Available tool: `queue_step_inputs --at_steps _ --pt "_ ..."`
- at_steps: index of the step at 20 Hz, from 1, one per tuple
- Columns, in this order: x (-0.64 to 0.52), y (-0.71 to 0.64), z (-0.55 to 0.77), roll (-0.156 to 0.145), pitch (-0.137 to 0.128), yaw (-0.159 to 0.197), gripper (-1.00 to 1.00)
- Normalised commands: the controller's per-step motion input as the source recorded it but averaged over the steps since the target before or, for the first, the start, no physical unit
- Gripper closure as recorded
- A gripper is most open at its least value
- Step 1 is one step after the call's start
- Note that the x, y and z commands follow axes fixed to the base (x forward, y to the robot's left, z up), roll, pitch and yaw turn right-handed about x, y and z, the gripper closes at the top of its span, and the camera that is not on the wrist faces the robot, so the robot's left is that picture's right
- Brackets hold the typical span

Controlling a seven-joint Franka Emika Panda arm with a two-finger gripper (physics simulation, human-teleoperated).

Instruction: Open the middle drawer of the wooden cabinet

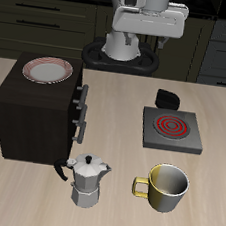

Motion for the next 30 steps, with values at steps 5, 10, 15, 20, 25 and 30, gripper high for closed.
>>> queue_step_inputs --at_steps 5,10,15,20,25,30 --pt "0.24 0.13 0.11 -0.086 -0.021 0.026 -1.00" --pt "0.34 0.23 0.07 -0.125 0.012 0.048 -1.00" --pt "0.24 0.06 0.06 -0.128 0.008 -0.007 -1.00" --pt "0.35 -0.02 0.00 -0.152 0.015 0.013 -1.00" --pt "0.39 -0.15 -0.14 -0.131 0.059 -0.033 -1.00" --pt "0.21 -0.11 -0.17 -0.149 0.022 0.019 -1.00"
